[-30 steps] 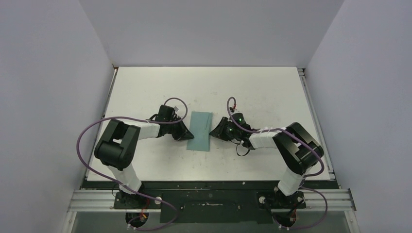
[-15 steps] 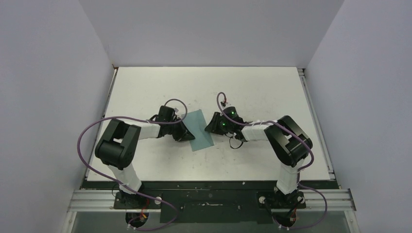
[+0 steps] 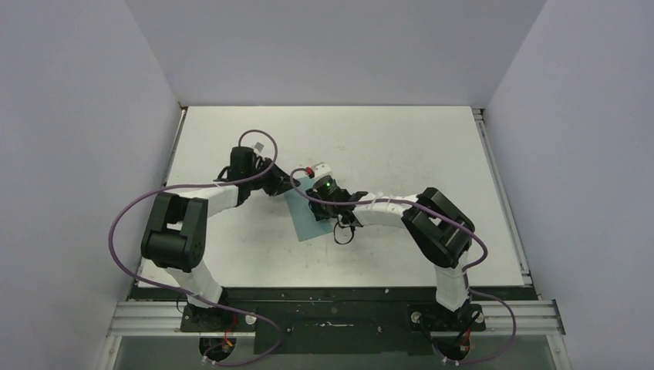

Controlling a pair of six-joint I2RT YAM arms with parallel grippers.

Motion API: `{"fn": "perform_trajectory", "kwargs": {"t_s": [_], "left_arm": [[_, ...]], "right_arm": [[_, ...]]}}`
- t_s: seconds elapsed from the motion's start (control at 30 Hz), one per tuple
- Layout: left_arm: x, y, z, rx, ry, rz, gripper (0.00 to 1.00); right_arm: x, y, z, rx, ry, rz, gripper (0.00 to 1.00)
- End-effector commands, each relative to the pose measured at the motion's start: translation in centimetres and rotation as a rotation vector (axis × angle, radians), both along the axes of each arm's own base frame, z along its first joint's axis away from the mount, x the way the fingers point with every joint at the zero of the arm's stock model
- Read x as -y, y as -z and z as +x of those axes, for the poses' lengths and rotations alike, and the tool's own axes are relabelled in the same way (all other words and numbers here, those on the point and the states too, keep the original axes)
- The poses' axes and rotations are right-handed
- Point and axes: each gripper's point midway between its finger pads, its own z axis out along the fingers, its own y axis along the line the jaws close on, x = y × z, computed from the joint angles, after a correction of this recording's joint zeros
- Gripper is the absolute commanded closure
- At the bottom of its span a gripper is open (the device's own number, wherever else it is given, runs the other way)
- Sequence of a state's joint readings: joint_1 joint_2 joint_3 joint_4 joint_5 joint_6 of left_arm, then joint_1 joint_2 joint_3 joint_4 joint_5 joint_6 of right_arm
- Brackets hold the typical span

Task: Place the letter into the envelope and seal it

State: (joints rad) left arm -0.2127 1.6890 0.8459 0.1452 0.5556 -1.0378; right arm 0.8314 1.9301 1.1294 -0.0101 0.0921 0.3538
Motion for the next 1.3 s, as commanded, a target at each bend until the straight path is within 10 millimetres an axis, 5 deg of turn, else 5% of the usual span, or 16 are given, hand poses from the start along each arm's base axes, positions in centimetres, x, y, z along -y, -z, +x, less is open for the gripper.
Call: {"fn": "perform_trajectory", "kwargs": {"t_s": [0.0, 0.2, 0.37, 0.7, 0.97, 1.27], "left_arm": [[1.7, -2.9, 3.5, 0.137, 0.071, -0.058, 0.95], [3.6, -1.4, 5.7, 0.162, 0.161, -0.063, 0.95], [4.0, 2.9, 6.4, 0.092, 0.177, 0.063, 0.97], [2.0, 8.7, 3.3, -0.050, 0.166, 0.164, 1.00], [0.8, 11.8, 0.0, -0.193, 0.126, 0.177, 1.00], [0.5, 12.9, -0.5, -0.262, 0.087, 0.181, 1.00]], "right_arm": [[4.9, 4.1, -1.1, 0.003, -0.047, -0.321, 0.55], [4.6, 4.5, -1.8, 0.015, -0.168, -0.317, 0.51], [4.5, 4.3, -1.5, 0.030, -0.239, -0.307, 0.52], [4.2, 2.0, -0.4, 0.007, -0.235, -0.208, 0.52], [0.2, -2.1, 1.5, -0.025, -0.091, -0.092, 0.61], [-3.0, -0.1, 2.6, -0.057, -0.032, -0.107, 0.72]]}}
